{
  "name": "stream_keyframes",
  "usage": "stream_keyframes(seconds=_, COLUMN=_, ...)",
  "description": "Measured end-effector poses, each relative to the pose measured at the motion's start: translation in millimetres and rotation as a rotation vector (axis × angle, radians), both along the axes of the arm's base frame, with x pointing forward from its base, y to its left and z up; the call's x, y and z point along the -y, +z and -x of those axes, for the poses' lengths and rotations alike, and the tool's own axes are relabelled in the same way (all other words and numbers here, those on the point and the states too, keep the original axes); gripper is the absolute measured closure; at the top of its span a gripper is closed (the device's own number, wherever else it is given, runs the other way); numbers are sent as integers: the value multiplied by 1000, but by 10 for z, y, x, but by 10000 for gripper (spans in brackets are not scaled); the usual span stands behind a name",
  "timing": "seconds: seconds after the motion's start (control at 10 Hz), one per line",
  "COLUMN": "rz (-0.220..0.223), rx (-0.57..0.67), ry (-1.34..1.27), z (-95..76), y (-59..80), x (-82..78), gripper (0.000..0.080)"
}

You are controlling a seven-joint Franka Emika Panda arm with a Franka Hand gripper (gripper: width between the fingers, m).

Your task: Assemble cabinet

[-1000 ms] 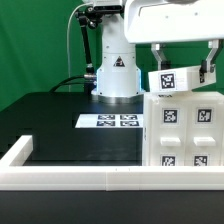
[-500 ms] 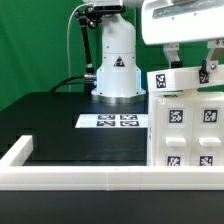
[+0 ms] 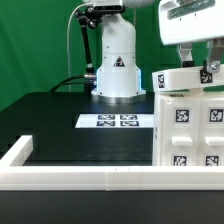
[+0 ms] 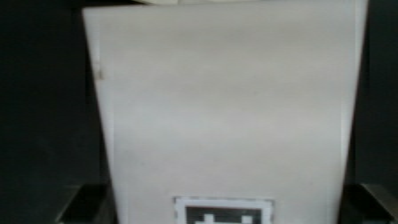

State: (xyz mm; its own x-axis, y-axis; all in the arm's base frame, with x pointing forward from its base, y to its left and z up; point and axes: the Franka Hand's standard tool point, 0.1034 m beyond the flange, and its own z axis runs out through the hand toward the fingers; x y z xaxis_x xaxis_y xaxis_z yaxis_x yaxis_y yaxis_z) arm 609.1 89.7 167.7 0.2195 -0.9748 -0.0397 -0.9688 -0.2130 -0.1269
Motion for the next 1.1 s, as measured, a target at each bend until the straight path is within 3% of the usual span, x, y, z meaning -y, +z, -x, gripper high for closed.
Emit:
stream_keyframes(seconds=0.5, rz=-98, rx=-23, ry=-449, z=-25, y=1, x=-40, gripper=243)
stream_keyframes(seconds=0.8, rz=-129, rx=-35, ry=-572, z=-38, y=-9, x=-22, gripper=243)
stream_keyframes(seconds=0.9, rz=-139, rx=-37, ry=-576, z=-38, y=-9, x=-35, gripper=170)
stream_keyframes(seconds=1.0, rz=-144, rx=-38, ry=-564, z=-36, y=-6, x=-59, gripper=170)
stream_keyframes(seconds=1.1, rz=-149, rx=-32, ry=-542, z=-43, y=23, x=-63, gripper=39)
